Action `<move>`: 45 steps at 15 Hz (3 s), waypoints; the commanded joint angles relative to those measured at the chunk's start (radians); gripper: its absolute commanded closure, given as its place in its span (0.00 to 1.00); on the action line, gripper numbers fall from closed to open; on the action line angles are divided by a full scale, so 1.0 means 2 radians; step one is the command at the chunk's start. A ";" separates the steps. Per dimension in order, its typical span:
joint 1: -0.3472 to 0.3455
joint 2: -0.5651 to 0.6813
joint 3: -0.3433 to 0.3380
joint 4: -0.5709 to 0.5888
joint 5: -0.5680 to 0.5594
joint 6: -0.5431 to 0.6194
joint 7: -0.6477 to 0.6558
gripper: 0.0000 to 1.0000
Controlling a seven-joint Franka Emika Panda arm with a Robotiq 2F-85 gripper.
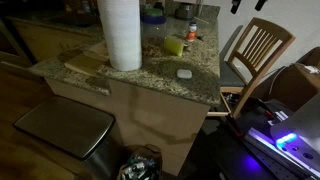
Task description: Move the white bar of soap to the right side of the countertop
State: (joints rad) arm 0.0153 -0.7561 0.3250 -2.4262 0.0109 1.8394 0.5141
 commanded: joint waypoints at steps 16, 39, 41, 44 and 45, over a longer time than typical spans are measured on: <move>0.047 0.000 -0.053 0.001 0.041 -0.008 -0.123 0.00; 0.092 0.353 -0.049 0.476 0.081 -0.433 -0.212 0.00; 0.094 0.343 -0.047 0.421 0.058 -0.438 -0.219 0.00; 0.099 0.312 -0.046 0.315 0.053 -0.393 -0.255 0.00; 0.099 0.304 -0.047 0.287 0.063 -0.373 -0.263 0.00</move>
State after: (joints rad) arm 0.2068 -0.0707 0.2316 -1.6609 0.1213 0.9907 0.0507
